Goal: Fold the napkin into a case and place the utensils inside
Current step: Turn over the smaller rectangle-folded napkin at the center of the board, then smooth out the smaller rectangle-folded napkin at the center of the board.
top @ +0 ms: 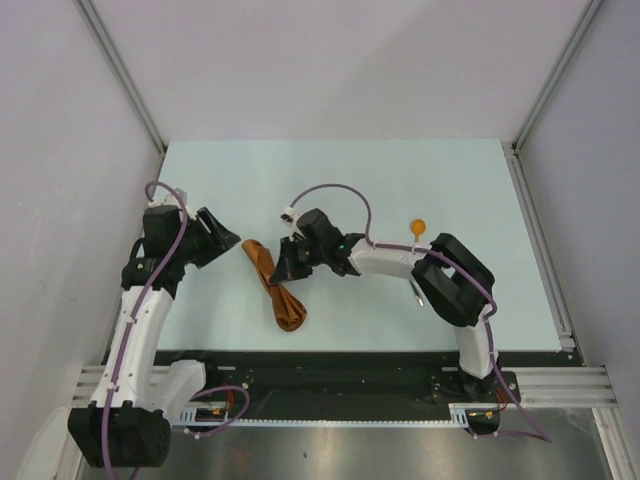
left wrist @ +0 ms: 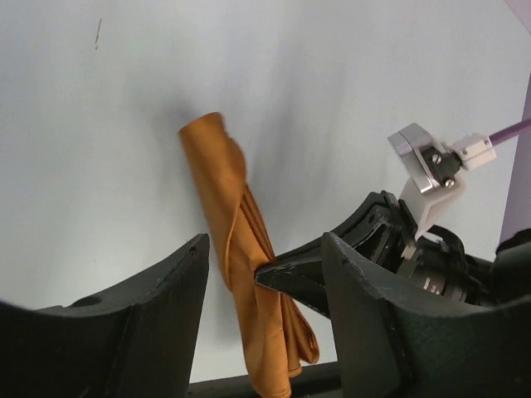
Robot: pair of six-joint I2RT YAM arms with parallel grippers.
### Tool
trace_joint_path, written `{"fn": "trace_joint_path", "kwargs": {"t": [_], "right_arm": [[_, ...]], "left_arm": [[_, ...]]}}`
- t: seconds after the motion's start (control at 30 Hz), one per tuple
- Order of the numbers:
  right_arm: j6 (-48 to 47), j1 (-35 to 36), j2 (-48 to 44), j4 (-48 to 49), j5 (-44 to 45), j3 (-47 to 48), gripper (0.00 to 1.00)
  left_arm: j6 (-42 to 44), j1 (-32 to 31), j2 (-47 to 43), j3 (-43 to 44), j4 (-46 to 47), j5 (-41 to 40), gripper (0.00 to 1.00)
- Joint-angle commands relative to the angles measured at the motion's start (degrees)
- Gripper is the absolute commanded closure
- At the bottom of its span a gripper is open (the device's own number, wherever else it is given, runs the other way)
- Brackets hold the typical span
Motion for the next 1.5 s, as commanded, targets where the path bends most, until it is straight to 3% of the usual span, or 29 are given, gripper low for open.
{"fn": "trace_joint_path", "kwargs": {"t": [0.0, 0.1, 0.3, 0.5, 0.83, 1.0, 1.03, 1.1, 1.17, 1.2, 1.23, 1.27, 1.37, 1.47], "right_arm": [[15.7, -4.0, -1.2, 29.3, -16.0, -8.5, 1.00], [22.2, -6.6, 0.7, 41.9, -20.4, -13.7, 1.00], [29.0, -11.8, 4.0, 56.4, -25.5, -20.5, 1.00], [29.3, -16.4, 5.8, 59.6, -29.0, -24.3, 0.98], [23.6, -21.4, 7.2, 55.1, -30.3, -27.8, 0.88], [17.3, -23.3, 4.4, 48.2, -29.3, -29.1, 0.77], [15.5, -23.7, 3.9, 44.5, -29.0, -29.2, 0.69], [10.3, -25.8, 1.8, 40.5, -28.4, -29.1, 0.62], [5.7, -28.6, -0.7, 30.4, -26.7, -28.1, 0.49], [-3.4, -29.3, -2.5, 23.9, -25.1, -26.6, 0.45], [-7.7, -29.5, -5.9, 9.0, -22.2, -24.3, 0.42], [-11.7, -29.5, -8.3, 4.0, -15.4, -21.8, 0.40], [-18.2, -24.9, -15.1, -8.0, -6.3, -18.6, 0.36], [-18.3, -18.8, -18.3, -11.4, -0.5, -18.2, 0.36]], "left_arm": [[0.5, 0.4, 1.2, -0.2, 2.1, 1.5, 0.39], [0.4, 0.5, 1.8, -0.5, 2.9, 1.8, 0.39], [-0.5, 0.3, 3.7, -1.8, 5.0, 3.2, 0.40], [-1.0, -0.7, 6.5, -3.1, 7.3, 3.6, 0.40], [-2.7, -8.3, 10.5, -2.1, 9.5, 0.6, 0.41], [-2.9, -10.0, 11.7, -2.0, 10.3, 0.2, 0.41], [-3.0, -10.2, 11.9, -2.0, 10.6, 0.2, 0.41], [-3.2, -11.5, 13.0, -2.0, 11.0, 0.2, 0.41], [-3.8, -13.8, 13.8, -2.3, 12.4, 0.0, 0.41], [-4.0, -14.8, 14.9, -2.3, 13.1, 0.0, 0.41], [-4.3, -15.8, 15.9, -2.2, 13.7, 0.0, 0.40], [-5.0, -17.8, 17.0, -1.9, 14.9, -0.1, 0.41], [-6.5, -20.2, 22.4, -0.8, 19.0, 2.5, 0.41], [-7.0, -20.6, 28.6, 2.4, 20.1, 3.3, 0.55]]}}
